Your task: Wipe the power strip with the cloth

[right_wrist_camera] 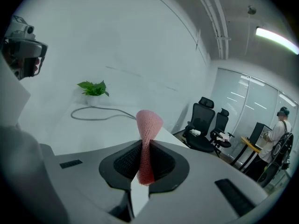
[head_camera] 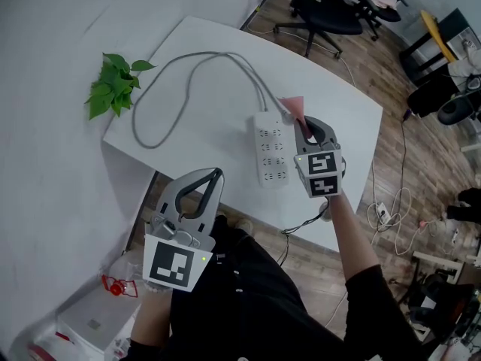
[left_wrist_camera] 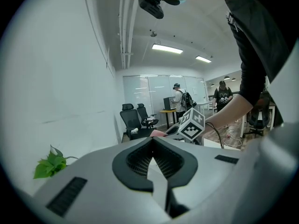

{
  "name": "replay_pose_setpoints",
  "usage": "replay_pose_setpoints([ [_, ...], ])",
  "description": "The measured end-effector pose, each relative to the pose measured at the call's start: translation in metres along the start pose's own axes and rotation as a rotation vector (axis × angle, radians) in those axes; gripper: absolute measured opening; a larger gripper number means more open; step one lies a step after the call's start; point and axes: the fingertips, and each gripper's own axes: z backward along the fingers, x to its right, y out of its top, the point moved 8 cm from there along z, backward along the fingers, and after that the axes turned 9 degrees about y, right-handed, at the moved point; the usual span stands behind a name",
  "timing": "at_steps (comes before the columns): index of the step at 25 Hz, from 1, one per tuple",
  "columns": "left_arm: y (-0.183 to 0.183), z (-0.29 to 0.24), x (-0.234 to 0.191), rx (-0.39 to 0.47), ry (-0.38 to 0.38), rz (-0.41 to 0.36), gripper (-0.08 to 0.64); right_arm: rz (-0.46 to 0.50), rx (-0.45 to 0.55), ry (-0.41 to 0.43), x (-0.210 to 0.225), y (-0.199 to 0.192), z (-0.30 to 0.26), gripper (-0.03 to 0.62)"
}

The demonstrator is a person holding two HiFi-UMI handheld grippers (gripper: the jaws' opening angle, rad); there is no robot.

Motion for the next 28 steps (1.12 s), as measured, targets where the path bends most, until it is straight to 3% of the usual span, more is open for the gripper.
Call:
replay_pose_setpoints([
  [17,-0.009,0.005,-0.014,-0.028,0.055,0.018,0.012,0.170,-0.245,0.103,0.007,-0.032,-0.083,0.057],
  [28,-0.013,0.008,-0.009,-0.031,0.052,0.027,0.012,0.221,-0.319,0.200,-0.005,-0.042,-0.094,0.057],
])
